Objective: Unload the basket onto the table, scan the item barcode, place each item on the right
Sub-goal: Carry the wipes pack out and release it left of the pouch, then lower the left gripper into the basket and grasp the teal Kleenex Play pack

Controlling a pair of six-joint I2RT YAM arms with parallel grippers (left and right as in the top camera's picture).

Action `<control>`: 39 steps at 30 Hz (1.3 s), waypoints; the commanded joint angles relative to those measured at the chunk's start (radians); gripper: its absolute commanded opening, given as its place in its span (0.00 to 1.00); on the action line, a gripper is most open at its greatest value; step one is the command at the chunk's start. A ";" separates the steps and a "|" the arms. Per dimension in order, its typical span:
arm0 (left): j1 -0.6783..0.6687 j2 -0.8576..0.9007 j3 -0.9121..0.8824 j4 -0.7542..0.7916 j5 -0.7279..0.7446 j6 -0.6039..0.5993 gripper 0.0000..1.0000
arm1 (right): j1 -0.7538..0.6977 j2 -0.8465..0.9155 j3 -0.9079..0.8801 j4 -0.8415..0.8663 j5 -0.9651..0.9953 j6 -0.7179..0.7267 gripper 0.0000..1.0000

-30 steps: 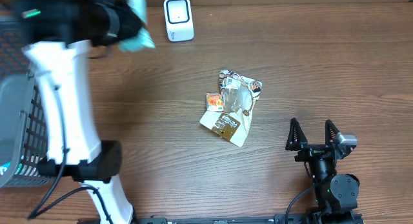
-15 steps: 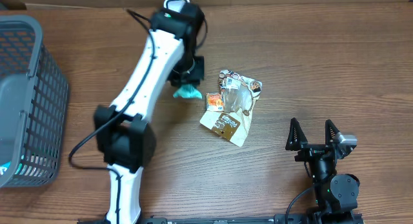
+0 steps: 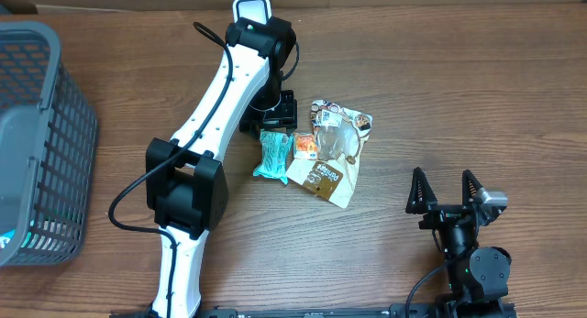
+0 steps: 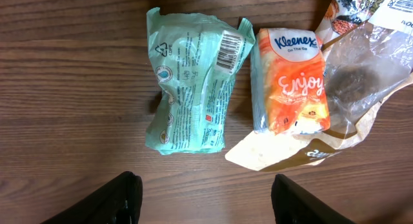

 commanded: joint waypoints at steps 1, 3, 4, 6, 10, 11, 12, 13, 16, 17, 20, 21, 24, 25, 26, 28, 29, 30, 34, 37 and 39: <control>0.002 -0.014 0.008 0.000 0.012 -0.006 0.67 | -0.006 -0.008 -0.011 0.004 0.002 -0.001 1.00; 0.002 -0.017 0.012 -0.004 0.025 0.028 0.64 | -0.006 -0.008 -0.011 0.004 0.002 -0.001 1.00; 0.002 -0.021 0.018 -0.011 0.027 0.040 0.63 | -0.006 -0.008 -0.011 0.004 0.002 -0.001 1.00; 0.002 -0.043 0.053 -0.039 0.002 0.060 0.64 | -0.006 -0.008 -0.011 0.004 0.002 -0.001 1.00; 0.004 -0.097 0.149 -0.109 -0.071 0.057 0.65 | -0.006 -0.008 -0.011 0.004 0.002 -0.001 1.00; 0.004 -0.111 0.169 -0.116 -0.092 0.058 0.65 | -0.006 -0.008 -0.011 0.004 0.002 -0.001 1.00; 0.004 -0.137 0.186 -0.116 -0.104 0.066 0.66 | -0.006 -0.008 -0.011 0.004 0.002 -0.001 1.00; 0.005 -0.166 0.198 -0.116 -0.119 0.065 0.67 | -0.006 -0.008 -0.011 0.004 0.002 -0.001 1.00; 0.015 -0.256 0.233 -0.116 -0.201 0.064 0.70 | -0.006 -0.008 -0.011 0.004 0.002 -0.001 1.00; 0.023 -0.287 0.239 -0.115 -0.226 0.064 0.71 | -0.006 -0.008 -0.011 0.004 0.002 -0.001 1.00; 0.061 -0.381 0.241 -0.115 -0.280 0.045 0.85 | -0.006 -0.008 -0.011 0.004 0.002 -0.001 1.00; 0.079 -0.407 0.241 -0.115 -0.281 0.046 0.88 | -0.006 -0.008 -0.011 0.004 0.002 -0.001 1.00; 0.164 -0.489 0.241 -0.115 -0.276 0.027 0.89 | -0.006 -0.008 -0.011 0.004 0.002 -0.001 1.00; 0.193 -0.509 0.241 -0.115 -0.275 0.014 0.89 | -0.006 -0.008 -0.011 0.004 0.002 -0.001 1.00; 0.234 -0.533 0.241 -0.115 -0.266 0.004 0.89 | -0.006 -0.008 -0.011 0.004 0.002 -0.001 1.00; 0.312 -0.570 0.241 -0.115 -0.240 -0.011 0.90 | -0.006 -0.008 -0.011 0.004 0.002 -0.001 1.00; 0.365 -0.587 0.241 -0.115 -0.224 -0.015 0.90 | -0.006 -0.008 -0.011 0.004 0.002 -0.001 1.00; 0.403 -0.599 0.241 -0.115 -0.213 -0.015 0.89 | -0.006 -0.008 -0.011 0.004 0.002 -0.001 1.00; 0.634 -0.625 0.233 -0.115 -0.197 -0.023 0.90 | -0.006 -0.008 -0.011 0.004 0.002 -0.001 1.00; 0.770 -0.624 0.200 -0.115 -0.196 -0.054 0.91 | -0.006 -0.008 -0.011 0.004 0.002 -0.001 1.00; 0.863 -0.624 0.161 -0.115 -0.193 -0.085 0.93 | -0.006 -0.008 -0.011 0.004 0.002 -0.001 1.00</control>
